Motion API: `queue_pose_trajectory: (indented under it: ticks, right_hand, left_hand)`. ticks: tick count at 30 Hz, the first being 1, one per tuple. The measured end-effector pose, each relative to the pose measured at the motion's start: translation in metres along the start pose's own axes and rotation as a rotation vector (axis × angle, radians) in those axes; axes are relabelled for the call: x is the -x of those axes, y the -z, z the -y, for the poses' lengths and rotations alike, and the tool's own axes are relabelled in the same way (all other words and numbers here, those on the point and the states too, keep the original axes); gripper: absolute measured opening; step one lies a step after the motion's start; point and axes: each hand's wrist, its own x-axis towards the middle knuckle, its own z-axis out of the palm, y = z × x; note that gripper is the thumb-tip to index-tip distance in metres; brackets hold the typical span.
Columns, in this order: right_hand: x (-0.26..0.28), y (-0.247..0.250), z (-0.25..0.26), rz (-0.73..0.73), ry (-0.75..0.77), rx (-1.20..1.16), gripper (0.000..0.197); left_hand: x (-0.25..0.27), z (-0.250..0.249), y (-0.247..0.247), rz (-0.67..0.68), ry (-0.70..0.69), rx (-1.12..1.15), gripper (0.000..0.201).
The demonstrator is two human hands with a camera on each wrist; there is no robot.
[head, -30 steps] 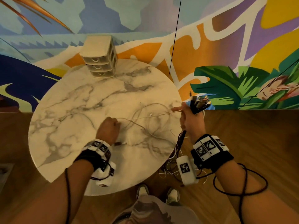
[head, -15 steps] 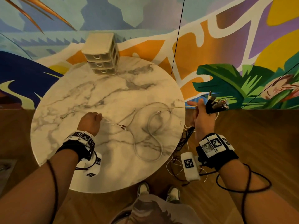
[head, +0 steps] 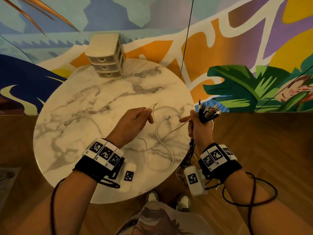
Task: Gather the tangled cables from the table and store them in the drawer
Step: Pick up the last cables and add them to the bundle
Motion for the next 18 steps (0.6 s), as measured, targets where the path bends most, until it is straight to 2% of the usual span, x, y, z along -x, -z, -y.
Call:
queue_pose_trajectory:
  ticks: [2,4,5,7,9,12,14,16,18]
  right_hand:
    - [-0.001,0.003,0.0,-0.019,0.027,0.034,0.046]
    - [-0.001,0.015,-0.001,-0.061,0.031,0.041,0.046]
    - [-0.002,0.019,-0.003,-0.061,0.033,0.027,0.046]
    - [-0.002,0.026,-0.005,-0.068,0.028,0.011,0.045]
    - [0.0,0.035,-0.005,-0.08,0.017,0.005,0.045]
    - [0.001,0.044,-0.008,-0.1,0.009,0.011,0.045]
    - [0.0,0.046,-0.009,-0.101,0.008,0.008,0.045]
    - [-0.001,0.045,-0.011,-0.095,0.008,0.011,0.044]
    - [-0.002,0.042,-0.013,-0.082,0.018,0.016,0.044]
  left_hand:
    - [-0.006,-0.016,0.001,-0.053,-0.033,0.126,0.04]
    - [-0.017,-0.025,-0.003,-0.07,-0.007,0.158,0.04]
    - [-0.02,-0.023,-0.003,-0.049,0.041,0.145,0.04]
    - [-0.025,-0.007,-0.005,0.067,0.244,0.105,0.041]
    - [-0.023,0.019,-0.007,0.175,0.425,-0.085,0.042]
    - [-0.015,0.061,0.001,0.327,0.526,-0.609,0.03]
    - [-0.007,0.08,0.008,0.351,0.621,-0.738,0.025]
    - [0.003,0.089,0.013,0.319,0.728,-0.666,0.032]
    - [0.01,0.09,0.013,0.274,0.8,-0.5,0.04]
